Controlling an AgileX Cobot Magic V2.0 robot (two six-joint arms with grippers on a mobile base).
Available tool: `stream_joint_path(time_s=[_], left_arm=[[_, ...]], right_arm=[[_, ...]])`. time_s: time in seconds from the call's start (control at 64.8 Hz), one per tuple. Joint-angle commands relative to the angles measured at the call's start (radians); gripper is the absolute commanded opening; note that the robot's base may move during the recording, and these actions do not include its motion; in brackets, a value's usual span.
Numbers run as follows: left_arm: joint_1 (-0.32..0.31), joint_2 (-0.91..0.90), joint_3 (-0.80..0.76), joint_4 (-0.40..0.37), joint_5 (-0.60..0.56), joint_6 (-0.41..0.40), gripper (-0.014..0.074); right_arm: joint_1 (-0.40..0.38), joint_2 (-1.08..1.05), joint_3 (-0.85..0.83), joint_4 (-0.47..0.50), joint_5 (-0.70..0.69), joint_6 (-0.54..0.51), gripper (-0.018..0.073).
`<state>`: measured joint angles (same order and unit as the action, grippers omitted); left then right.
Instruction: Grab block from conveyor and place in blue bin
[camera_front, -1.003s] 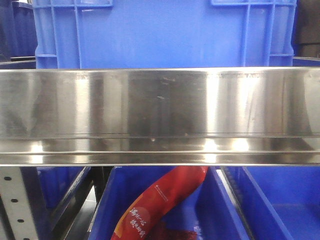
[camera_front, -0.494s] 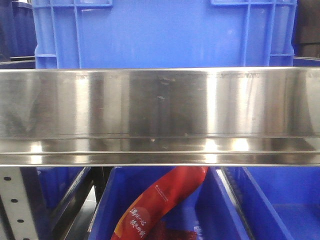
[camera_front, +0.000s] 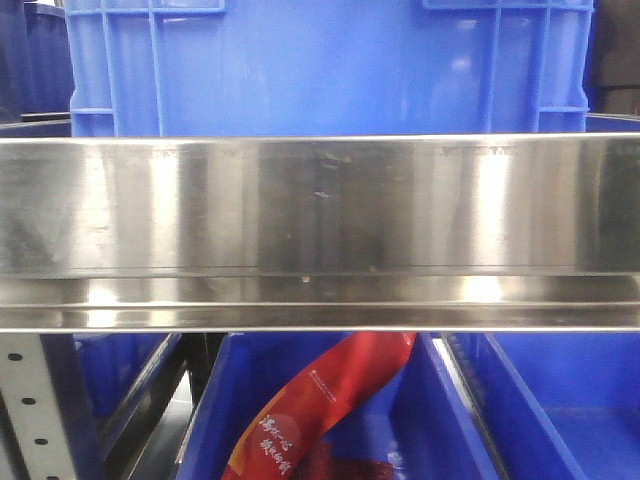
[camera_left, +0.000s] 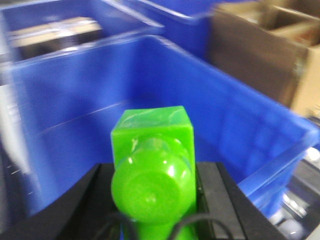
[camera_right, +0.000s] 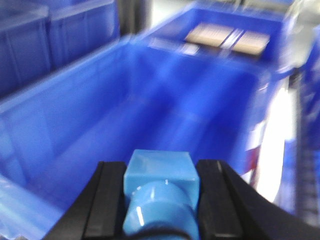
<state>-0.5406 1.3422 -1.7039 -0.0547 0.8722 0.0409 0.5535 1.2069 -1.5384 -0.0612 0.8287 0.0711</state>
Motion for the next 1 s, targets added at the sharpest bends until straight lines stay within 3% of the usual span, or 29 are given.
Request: stream_joint_path(time_s=[0.0, 0.293, 0.432, 0.54, 0.648, 0.71, 0.787, 0.895, 0.987], left_arm=[[-0.024, 0.074, -0.054, 0.022, -0.012, 0.004, -0.0111], [-0.022, 0.234, -0.070, 0.091, -0.021, 0.004, -0.0104], [-0.011, 0.255, -0.070, 0.096, -0.042, -0.016, 0.0048], [-0.011, 0.262, -0.070, 0.096, -0.042, -0.020, 0.0269], [-0.011, 0.262, -0.070, 0.096, -0.042, -0.022, 0.0482], [-0.011, 0.262, -0.070, 0.096, -0.042, -0.022, 0.0557], [-0.011, 0.260, -0.070, 0.096, -0.036, -0.022, 0.0601], [-0.011, 0.254, -0.074, 0.096, -0.021, -0.022, 0.0591], [-0.011, 0.236, -0.074, 0.096, -0.008, -0.022, 0.0558]], right_arm=[[0.005, 0.051, -0.008, -0.004, -0.029, -0.007, -0.0153], [0.005, 0.185, -0.008, -0.004, -0.053, -0.007, -0.0153], [0.005, 0.213, -0.008, -0.004, -0.053, -0.007, -0.0129], [0.005, 0.224, -0.008, -0.004, -0.053, -0.007, 0.0004], [0.005, 0.225, -0.008, -0.004, -0.051, -0.007, 0.0255], [0.005, 0.225, -0.008, -0.004, -0.051, -0.007, 0.0424], [0.005, 0.225, -0.008, -0.004, -0.053, -0.007, 0.0562], [0.005, 0.223, -0.008, -0.004, -0.051, -0.007, 0.0547], [0.005, 0.208, -0.008, -0.004, -0.039, -0.007, 0.0452]])
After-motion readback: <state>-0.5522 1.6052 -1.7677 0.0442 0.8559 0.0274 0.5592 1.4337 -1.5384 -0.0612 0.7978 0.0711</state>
